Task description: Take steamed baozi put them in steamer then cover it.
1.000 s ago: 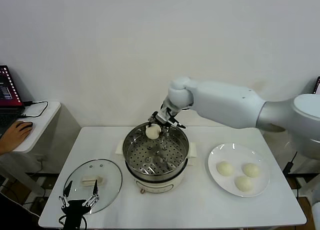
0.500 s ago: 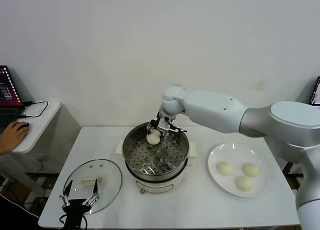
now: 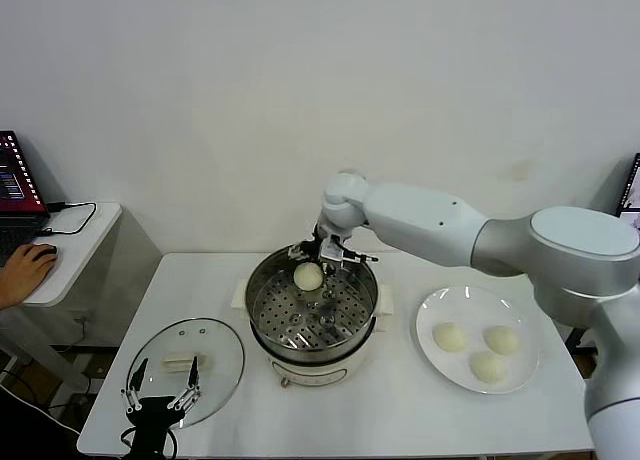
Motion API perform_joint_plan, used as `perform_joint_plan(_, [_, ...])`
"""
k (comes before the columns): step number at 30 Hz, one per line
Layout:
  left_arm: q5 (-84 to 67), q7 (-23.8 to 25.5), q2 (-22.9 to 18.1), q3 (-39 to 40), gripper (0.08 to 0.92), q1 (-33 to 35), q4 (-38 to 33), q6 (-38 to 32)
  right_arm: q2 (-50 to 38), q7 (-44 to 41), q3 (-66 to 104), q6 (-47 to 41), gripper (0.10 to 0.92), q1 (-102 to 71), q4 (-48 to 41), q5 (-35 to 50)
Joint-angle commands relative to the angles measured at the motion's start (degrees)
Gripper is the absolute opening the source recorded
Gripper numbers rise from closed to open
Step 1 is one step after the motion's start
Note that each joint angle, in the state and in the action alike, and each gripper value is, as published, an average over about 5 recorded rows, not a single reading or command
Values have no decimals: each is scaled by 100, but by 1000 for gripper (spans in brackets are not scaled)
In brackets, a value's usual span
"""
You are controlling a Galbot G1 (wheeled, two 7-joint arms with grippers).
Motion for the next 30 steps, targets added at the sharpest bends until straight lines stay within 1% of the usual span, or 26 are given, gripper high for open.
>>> perform_joint_plan(1, [-3,9,31,-41,823,24,-126,16,-905,-590,-315,-2206,822,1050,1331,2437])
perform_joint_plan(3, [2,10,46,-41,823,22,-134,14,-1353,-657,-331,-2911,823,1225,1769,2727])
perform_joint_plan(7, [14,10,102,-42,823,-2,-136,18,-2310,-783,-397,-4095,823,1491,2602,2980])
perform_joint_plan(13, [-18,21,207,-88,823,-46,-168,101,-3672,-874,-520,-4952,823,1605,3446,3116])
perform_joint_plan(17, [-8,23,206,-51,823,-50,-157,108,-4485,-886,-544,-5088,823,1379,3675,2816])
perform_joint_plan(20, [3,24,193,-19,823,-53,-138,107,-4865,-904,-535,-5023,823,1071,3695,2451])
perform_joint_plan(25, [18,28,182,-3,823,-81,-125,123,-5168,-933,-276,-4869,823,310,3515,1878])
perform_joint_plan(30, [22,31,178,-37,823,-70,-121,133,-5116,-908,443,-4798,823,-823,3109,1474])
